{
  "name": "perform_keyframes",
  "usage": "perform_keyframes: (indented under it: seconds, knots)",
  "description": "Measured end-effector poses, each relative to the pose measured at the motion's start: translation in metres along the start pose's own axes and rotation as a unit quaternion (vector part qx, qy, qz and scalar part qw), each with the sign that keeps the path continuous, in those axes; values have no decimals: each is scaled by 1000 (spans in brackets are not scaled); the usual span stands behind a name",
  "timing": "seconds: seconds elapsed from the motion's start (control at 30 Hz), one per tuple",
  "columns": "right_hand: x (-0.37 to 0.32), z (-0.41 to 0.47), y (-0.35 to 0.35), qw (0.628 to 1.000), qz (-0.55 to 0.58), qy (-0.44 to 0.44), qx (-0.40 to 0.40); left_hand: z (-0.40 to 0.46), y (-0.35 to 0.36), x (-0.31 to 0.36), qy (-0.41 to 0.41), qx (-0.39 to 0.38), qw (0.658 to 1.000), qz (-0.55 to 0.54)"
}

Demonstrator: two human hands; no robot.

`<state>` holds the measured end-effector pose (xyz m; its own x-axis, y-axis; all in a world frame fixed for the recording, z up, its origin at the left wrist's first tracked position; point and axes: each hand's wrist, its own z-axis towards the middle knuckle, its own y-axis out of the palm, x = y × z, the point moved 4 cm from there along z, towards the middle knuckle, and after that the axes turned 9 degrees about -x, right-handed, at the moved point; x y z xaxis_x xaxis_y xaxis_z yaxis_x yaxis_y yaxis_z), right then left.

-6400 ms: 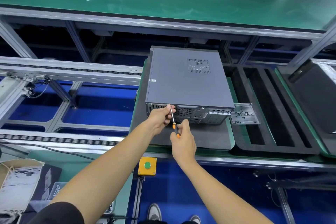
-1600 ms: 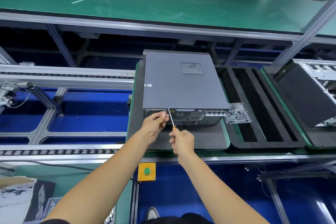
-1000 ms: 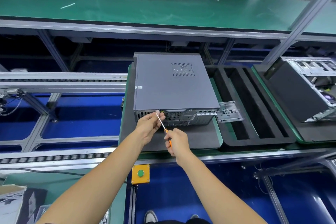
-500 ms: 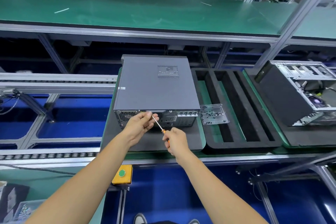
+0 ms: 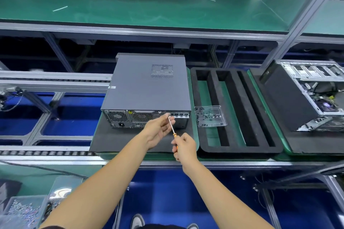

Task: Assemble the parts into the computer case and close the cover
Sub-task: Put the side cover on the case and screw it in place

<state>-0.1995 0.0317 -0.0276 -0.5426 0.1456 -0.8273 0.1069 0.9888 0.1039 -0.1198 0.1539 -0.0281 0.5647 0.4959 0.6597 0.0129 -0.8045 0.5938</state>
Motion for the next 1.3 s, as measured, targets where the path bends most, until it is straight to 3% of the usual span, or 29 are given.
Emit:
perform_keyframes:
  seconds: [0.23, 1.13, 1.3]
  knots:
    - [13, 2, -21, 999, 12, -12, 51, 14, 27, -24, -14, 61, 998, 26]
    - [3, 27, -37, 996, -22, -26, 84, 43, 44, -20, -18, 55, 993, 101]
    - [4, 28, -36, 996, 15, -15, 82, 42, 46, -17, -9, 56, 991, 123]
